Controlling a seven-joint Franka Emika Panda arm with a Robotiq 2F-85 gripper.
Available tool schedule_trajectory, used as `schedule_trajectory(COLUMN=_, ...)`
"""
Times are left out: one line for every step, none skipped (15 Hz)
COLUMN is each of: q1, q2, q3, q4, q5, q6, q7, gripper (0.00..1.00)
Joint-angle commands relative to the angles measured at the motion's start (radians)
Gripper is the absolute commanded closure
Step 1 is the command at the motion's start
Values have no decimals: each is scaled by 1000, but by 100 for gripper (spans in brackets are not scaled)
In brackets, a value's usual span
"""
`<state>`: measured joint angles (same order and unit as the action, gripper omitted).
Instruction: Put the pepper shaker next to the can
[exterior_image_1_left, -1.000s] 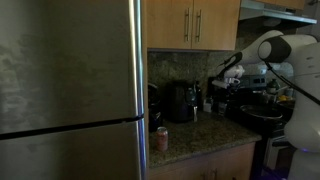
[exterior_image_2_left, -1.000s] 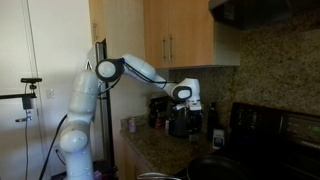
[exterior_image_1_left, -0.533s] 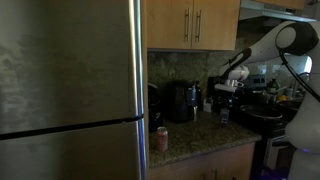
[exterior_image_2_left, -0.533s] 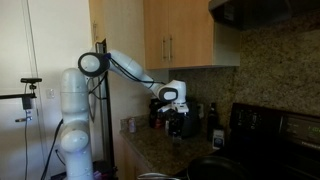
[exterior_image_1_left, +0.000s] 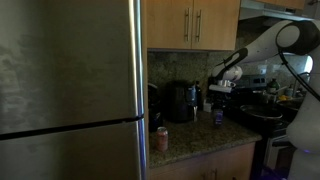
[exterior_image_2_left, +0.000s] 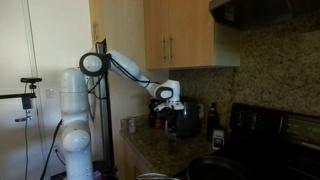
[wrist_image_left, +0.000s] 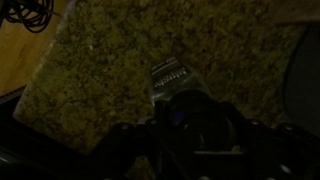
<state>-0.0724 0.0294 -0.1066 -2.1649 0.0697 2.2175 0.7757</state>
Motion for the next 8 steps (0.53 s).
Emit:
schedule_trajectory(q1=55, q2=-160, q3=68, q4=-109, q5=-25, q6=-28, q7=-60, gripper=66)
schedule_trajectory(q1=72, q2=-198, q3=90, q4=-129, q5=-18, q6=-44, q7=-79, gripper=66)
schedule_trajectory(q1=86, q2=-235, q3=110, q4=-155, q5=-2, q6=-59, q7=-106, gripper=66)
schedule_trajectory(q1=96, q2=-265, q3=123, q4=-171, q5=8, q6=-77, q7=-144, gripper=66)
schedule_trajectory(q1=99, q2=-280, q3=125, q4=-174, q5=21, q6=-94, q7=-202, gripper=66)
schedule_trajectory(q1=101, q2=-294, q3=115, q4=-171, q5=53, q6=-121, q7=-277, gripper=66)
schedule_trajectory(q1=89, q2=-240, q3=145, q4=-136, q5=16, q6=-92, q7=-156, gripper=41)
schedule_trajectory(q1=88, q2=-264, q3=146, q4=-146, q5=31, q6=-108, q7=-200, gripper=41)
